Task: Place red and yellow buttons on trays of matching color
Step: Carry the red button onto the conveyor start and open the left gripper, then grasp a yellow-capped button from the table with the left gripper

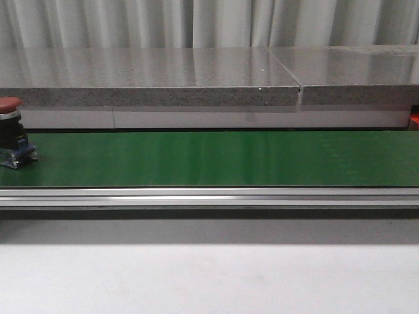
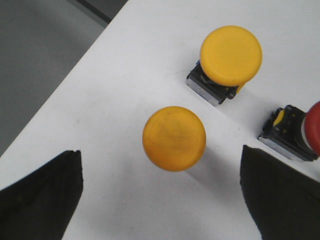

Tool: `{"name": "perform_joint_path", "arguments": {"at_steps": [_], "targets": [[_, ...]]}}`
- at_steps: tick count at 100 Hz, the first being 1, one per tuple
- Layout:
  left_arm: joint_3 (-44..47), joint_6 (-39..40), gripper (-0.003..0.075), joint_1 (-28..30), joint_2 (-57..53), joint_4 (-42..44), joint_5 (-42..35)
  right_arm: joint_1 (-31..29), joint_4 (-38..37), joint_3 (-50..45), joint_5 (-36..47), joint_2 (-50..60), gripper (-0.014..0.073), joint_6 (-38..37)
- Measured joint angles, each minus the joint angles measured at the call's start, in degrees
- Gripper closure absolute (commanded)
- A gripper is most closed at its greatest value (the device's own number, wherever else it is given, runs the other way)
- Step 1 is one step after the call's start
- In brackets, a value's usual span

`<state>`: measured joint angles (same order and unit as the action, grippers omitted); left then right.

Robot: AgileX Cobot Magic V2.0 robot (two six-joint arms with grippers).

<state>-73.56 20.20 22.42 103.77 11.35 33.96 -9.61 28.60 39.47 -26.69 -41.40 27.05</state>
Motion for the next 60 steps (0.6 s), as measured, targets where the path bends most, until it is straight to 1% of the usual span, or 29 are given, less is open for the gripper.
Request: {"name": "perform_joint_path", "arguments": {"at_steps": [22, 39, 46, 52, 60], "targets": [[-3.3, -0.1, 0.0122, 0.0, 5.0, 0.6, 0.0, 0.0, 0.0, 0.0, 0.0, 0.0, 0.0661, 0.0], [-3.9, -0.2, 0.0131, 0.0, 7.4, 1.2, 0.0, 0.0, 0.0, 0.0, 0.0, 0.0, 0.0661, 0.0], [-3.9, -0.2, 0.0184, 0.0, 7.7, 1.3, -0.2, 0.0, 0.0, 0.0, 0.0, 0.0, 0.0661, 0.0], [-3.9, -0.2, 0.0276, 0.0, 7.8, 1.4, -0.5, 0.0, 0.0, 0.0, 0.0, 0.0, 0.0661, 0.0], [-3.9, -0.3, 0.0432, 0.0, 7.8, 1.5, -0.9, 0.0, 0.0, 0.0, 0.0, 0.0, 0.0661, 0.0]]}}
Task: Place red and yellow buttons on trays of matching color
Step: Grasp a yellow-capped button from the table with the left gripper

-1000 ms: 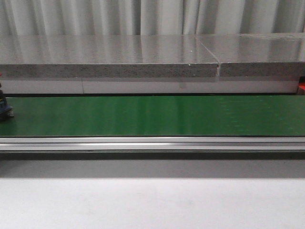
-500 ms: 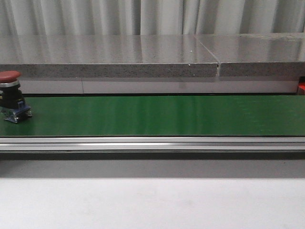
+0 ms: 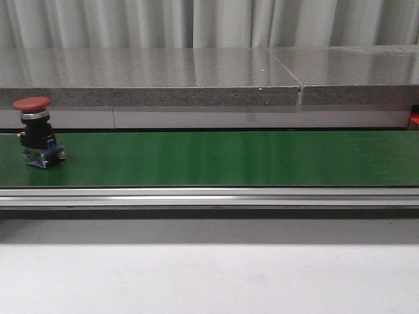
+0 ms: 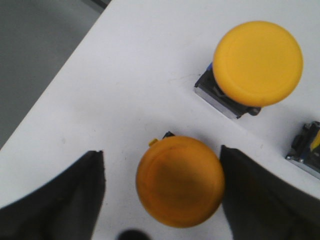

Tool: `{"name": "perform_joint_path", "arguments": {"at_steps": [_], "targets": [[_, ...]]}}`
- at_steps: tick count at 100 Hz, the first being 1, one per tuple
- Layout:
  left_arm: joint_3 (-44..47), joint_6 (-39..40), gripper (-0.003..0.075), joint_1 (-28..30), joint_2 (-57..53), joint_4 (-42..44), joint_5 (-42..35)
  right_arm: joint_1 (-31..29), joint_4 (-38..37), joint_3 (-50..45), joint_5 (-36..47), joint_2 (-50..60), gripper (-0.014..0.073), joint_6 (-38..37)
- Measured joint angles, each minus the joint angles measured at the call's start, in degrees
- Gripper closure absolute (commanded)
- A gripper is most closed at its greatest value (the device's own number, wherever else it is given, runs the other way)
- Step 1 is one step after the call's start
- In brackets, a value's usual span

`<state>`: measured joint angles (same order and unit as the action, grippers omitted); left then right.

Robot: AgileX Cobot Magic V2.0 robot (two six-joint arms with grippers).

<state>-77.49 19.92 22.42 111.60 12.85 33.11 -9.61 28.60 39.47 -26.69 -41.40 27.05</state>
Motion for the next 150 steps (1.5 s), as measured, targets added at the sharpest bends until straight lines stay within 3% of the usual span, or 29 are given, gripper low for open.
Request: {"name": "perform_joint_path", "arguments": {"at_steps": [15, 29, 74, 105, 129, 150], "targets": [[0.0, -0.1, 0.0658, 0.0, 0.0, 0.3, 0.0, 0.0, 0.0, 0.0, 0.0, 0.0, 0.0661, 0.0], [0.0, -0.1, 0.0731, -0.3, -2.0, 0.3, 1.5, 0.0, 0.0, 0.0, 0.0, 0.0, 0.0661, 0.0], [0.8, -0.1, 0.0732, -8.7, -19.2, 1.1, 7.4, 0.0, 0.0, 0.0, 0.0, 0.0, 0.0661, 0.0], [9.5, -0.1, 0.0732, -16.2, -30.6, 1.1, 9.0, 0.0, 0.0, 0.0, 0.0, 0.0, 0.0661, 0.0], [14.7, -0.1, 0.0732, -21.0, -32.5, 1.1, 9.3, 0.0, 0.0, 0.0, 0.0, 0.0, 0.0661, 0.0], [15.5, -0.1, 0.0732, -21.8, -30.5, 1.1, 8.8, 0.0, 0.0, 0.0, 0.0, 0.0, 0.0661, 0.0]]}}
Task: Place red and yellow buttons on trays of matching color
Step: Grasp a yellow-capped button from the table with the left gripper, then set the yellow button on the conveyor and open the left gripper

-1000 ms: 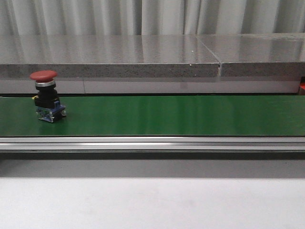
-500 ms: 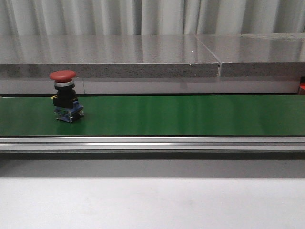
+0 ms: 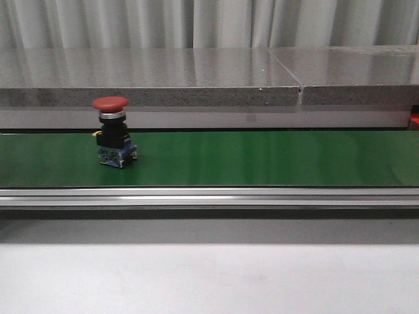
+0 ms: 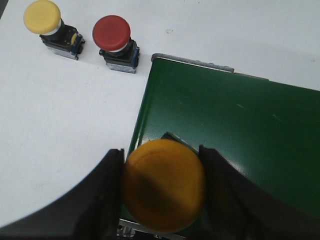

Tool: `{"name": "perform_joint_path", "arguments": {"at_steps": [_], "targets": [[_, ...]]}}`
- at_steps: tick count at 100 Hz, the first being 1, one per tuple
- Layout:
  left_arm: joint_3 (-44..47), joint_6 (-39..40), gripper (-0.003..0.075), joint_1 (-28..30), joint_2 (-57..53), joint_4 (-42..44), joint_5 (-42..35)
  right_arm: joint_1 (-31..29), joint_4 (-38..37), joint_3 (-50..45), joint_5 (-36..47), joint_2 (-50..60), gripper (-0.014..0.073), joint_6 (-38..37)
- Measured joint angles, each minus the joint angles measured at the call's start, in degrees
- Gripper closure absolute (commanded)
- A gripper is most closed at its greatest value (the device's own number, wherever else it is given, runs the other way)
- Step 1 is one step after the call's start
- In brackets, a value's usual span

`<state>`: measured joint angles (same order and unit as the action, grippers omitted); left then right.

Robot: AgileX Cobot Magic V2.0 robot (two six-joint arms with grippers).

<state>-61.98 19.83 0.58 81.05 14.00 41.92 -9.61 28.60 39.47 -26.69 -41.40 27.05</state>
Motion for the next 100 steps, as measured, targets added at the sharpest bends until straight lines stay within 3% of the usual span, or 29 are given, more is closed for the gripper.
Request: {"name": "perform_joint_path", "arguments": {"at_steps": [38, 46, 53, 65, 73, 79, 100], "targets": [[0.2, 0.0, 0.0694, 0.0, 6.3, -0.1, -1.2, 0.0, 0.0, 0.0, 0.0, 0.0, 0.0661, 0.0], [0.2, 0.0, 0.0619, 0.0, 6.4, -0.4, -1.3, 0.0, 0.0, 0.0, 0.0, 0.0, 0.0661, 0.0], [0.2, 0.0, 0.0507, 0.0, 6.4, -0.4, -1.4, 0.0, 0.0, 0.0, 0.0, 0.0, 0.0661, 0.0], [0.2, 0.0, 0.0245, 0.0, 6.4, -0.4, -1.6, 0.0, 0.0, 0.0, 0.0, 0.0, 0.0661, 0.0], [0.2, 0.0, 0.0127, 0.0, 6.5, -0.4, -1.6, 0.0, 0.0, 0.0, 0.0, 0.0, 0.0661, 0.0], [0.2, -0.1, 0.0097, 0.0, 6.5, -0.3, -1.6, 0.0, 0.0, 0.0, 0.0, 0.0, 0.0661, 0.0], [-1.8, -2.4, 0.0099, -0.2, 6.5, -0.3, -1.1, 0.0, 0.0, 0.0, 0.0, 0.0, 0.0661, 0.0]]}}
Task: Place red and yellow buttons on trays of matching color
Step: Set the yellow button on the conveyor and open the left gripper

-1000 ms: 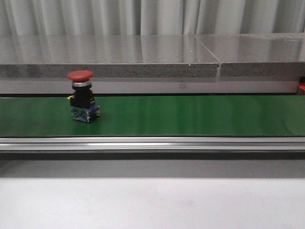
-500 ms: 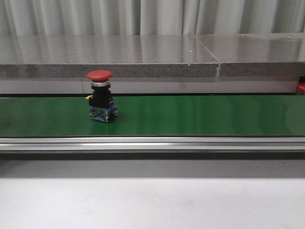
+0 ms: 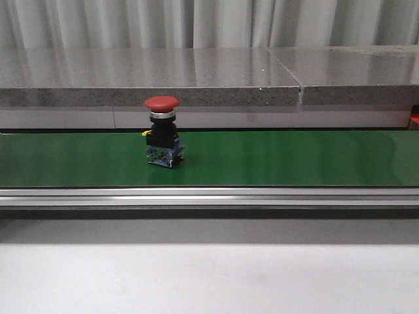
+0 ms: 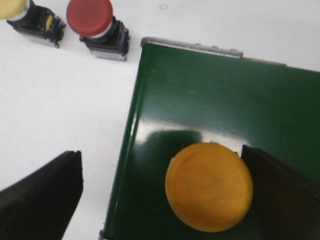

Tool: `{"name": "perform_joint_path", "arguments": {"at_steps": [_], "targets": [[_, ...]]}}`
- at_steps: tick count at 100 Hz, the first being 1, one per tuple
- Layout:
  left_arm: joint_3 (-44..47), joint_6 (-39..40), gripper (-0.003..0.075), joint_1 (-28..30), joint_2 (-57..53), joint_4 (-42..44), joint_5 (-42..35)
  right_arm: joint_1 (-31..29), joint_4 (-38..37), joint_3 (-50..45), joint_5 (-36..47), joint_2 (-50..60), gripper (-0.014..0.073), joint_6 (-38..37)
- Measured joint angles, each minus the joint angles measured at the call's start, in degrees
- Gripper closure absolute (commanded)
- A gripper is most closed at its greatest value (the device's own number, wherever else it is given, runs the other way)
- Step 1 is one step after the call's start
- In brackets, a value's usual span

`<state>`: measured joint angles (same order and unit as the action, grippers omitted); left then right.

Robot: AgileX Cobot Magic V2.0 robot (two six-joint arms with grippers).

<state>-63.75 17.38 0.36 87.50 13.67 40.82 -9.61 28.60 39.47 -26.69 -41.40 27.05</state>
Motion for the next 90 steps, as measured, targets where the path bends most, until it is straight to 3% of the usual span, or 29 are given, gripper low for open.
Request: {"name": "perform_joint_path", "arguments": {"at_steps": [25, 56, 90], "targets": [[-3.5, -1.3, 0.0099, -3.1, -3.0, 0.0, 0.2, 0.0, 0.0, 0.0, 0.0, 0.0, 0.0661, 0.0], [-3.4, -1.6, 0.0099, -5.1, -14.2, -0.5, -0.1, 0.0, 0.0, 0.0, 0.0, 0.0, 0.0661, 0.0], [6.8, -1.6, 0.0099, -5.1, -32.8, -0.5, -5.1, 0.0, 0.0, 0.0, 0.0, 0.0, 0.0661, 0.0]]}}
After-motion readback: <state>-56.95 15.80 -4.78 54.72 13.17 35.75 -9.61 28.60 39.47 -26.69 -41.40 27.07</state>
